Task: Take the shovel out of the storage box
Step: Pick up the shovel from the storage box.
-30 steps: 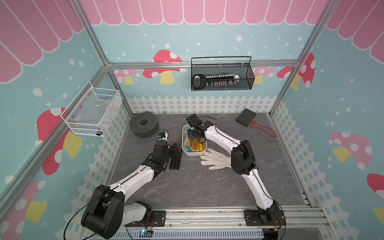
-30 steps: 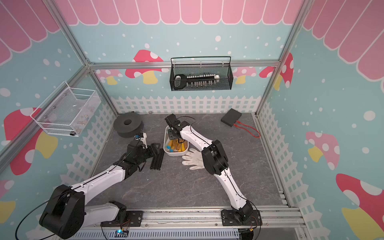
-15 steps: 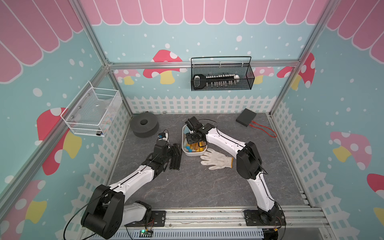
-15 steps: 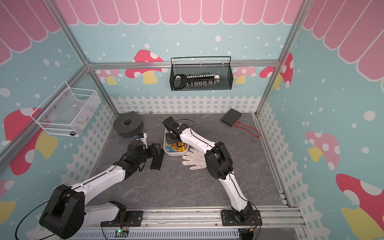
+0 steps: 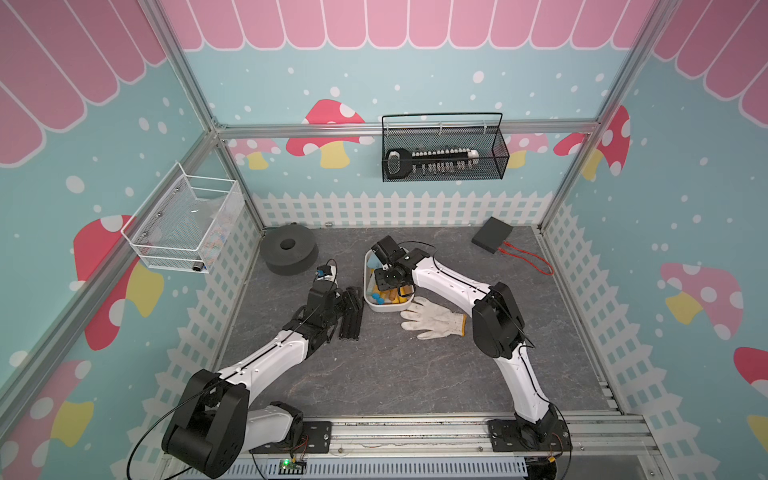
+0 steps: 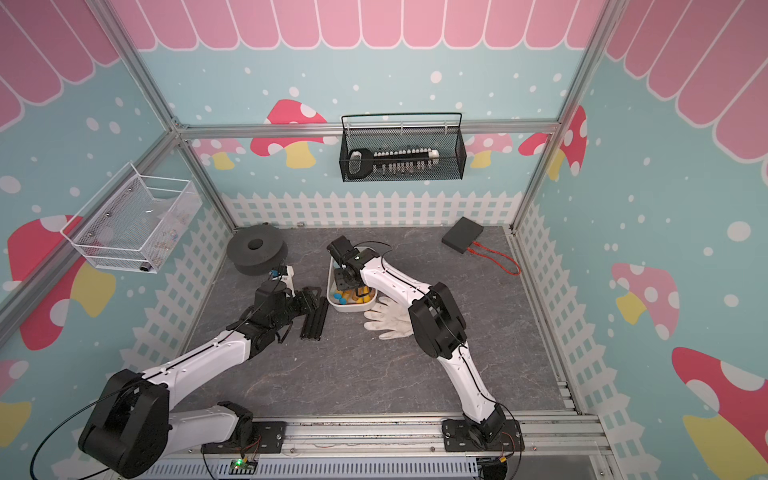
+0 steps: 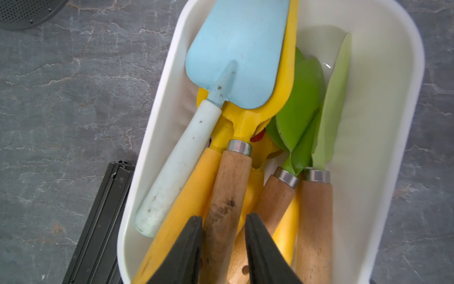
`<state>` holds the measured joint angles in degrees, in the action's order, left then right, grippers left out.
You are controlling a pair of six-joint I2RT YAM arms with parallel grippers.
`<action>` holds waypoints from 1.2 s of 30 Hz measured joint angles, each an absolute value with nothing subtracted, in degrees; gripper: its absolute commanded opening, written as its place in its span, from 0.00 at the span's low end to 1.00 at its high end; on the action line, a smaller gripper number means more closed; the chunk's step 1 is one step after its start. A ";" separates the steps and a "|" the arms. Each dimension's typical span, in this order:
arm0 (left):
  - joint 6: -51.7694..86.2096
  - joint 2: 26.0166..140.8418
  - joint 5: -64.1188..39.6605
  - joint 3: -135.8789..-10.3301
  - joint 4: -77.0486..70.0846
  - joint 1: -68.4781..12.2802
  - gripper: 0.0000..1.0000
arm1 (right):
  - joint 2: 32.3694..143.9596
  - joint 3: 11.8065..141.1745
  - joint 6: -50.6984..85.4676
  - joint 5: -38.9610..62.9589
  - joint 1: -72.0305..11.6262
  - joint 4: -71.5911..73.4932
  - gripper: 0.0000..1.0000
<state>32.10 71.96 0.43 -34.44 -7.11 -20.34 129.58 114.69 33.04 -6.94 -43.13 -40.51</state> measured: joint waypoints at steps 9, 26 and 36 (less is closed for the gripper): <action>32.12 71.88 0.43 -34.44 -7.09 -20.36 0.65 | 130.76 114.80 33.32 -7.97 -43.13 -41.04 0.36; 32.08 71.88 0.43 -34.44 -7.11 -20.38 0.65 | 133.27 116.14 32.36 -9.30 -42.81 -42.22 0.13; 31.66 71.88 0.64 -34.44 -7.11 -20.40 0.65 | 132.09 116.14 27.42 -16.23 -43.79 -43.55 0.05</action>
